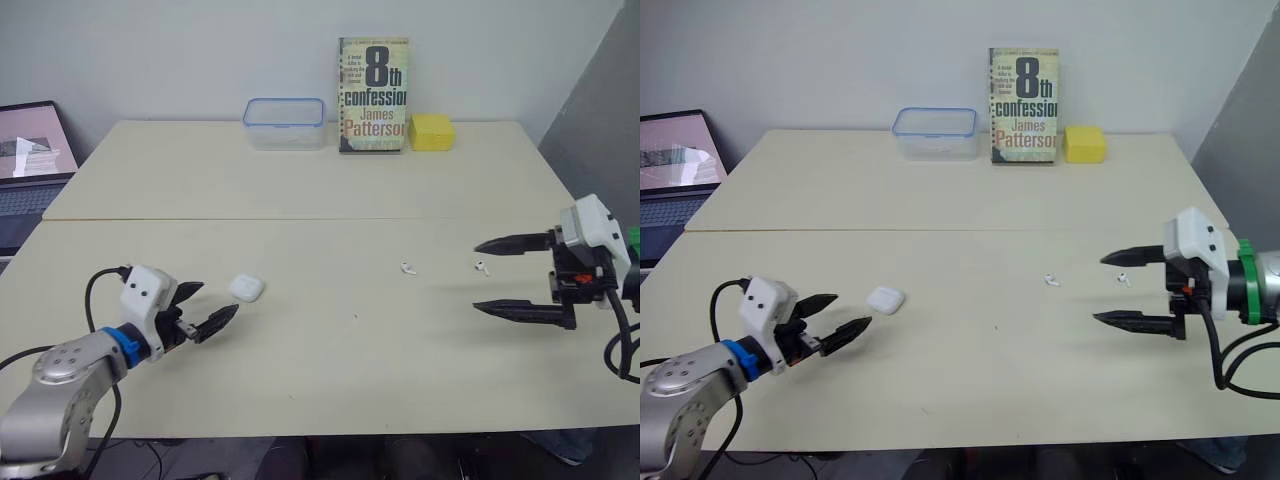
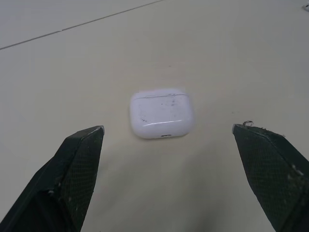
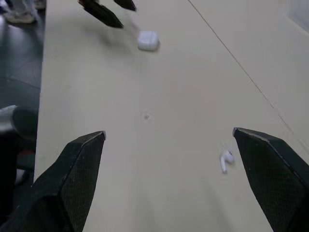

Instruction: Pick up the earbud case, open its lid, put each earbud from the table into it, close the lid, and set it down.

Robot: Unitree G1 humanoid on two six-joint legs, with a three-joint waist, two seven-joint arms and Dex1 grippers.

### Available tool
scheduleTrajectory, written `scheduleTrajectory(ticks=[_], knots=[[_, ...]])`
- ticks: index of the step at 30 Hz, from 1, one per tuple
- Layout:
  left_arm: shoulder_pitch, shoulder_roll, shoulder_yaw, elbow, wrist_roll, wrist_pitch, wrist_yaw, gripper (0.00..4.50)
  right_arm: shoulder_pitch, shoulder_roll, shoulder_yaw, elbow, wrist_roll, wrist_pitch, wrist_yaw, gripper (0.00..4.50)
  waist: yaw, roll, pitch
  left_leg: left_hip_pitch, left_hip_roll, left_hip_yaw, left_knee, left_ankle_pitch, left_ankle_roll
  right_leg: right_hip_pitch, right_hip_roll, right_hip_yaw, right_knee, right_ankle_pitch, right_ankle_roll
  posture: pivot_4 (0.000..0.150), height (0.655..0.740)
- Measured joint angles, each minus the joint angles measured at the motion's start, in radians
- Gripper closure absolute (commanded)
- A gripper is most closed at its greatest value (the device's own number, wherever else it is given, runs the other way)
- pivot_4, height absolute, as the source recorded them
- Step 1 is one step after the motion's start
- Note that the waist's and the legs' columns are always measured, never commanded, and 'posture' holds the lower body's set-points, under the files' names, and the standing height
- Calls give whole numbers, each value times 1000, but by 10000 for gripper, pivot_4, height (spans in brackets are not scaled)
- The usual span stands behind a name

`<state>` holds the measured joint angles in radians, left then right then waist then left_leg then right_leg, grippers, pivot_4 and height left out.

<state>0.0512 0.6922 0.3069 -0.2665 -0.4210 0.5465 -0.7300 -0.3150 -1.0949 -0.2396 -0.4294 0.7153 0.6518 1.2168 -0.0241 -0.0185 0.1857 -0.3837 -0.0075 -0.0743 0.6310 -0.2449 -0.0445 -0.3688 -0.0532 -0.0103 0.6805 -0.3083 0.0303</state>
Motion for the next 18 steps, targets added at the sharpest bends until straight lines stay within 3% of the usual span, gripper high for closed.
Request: scheduleTrajectory(ticks=[5, 18], knots=[[-79, -25, -75, 122, 50, -30, 16, 0, -68, 19, 53, -36, 42, 45, -29, 483, 1, 0, 0, 0, 0, 0, 0, 0, 0, -1, 0, 0, 0, 0, 0, 1500, 7400], [-172, -96, -166, 235, 122, -98, 53, 0, -116, 50, 117, -62, 73, 80, -60, 483, 2, 0, 0, 0, 0, 0, 1, 0, 0, 0, 0, 0, 1, 1, 1, 1500, 7400]])
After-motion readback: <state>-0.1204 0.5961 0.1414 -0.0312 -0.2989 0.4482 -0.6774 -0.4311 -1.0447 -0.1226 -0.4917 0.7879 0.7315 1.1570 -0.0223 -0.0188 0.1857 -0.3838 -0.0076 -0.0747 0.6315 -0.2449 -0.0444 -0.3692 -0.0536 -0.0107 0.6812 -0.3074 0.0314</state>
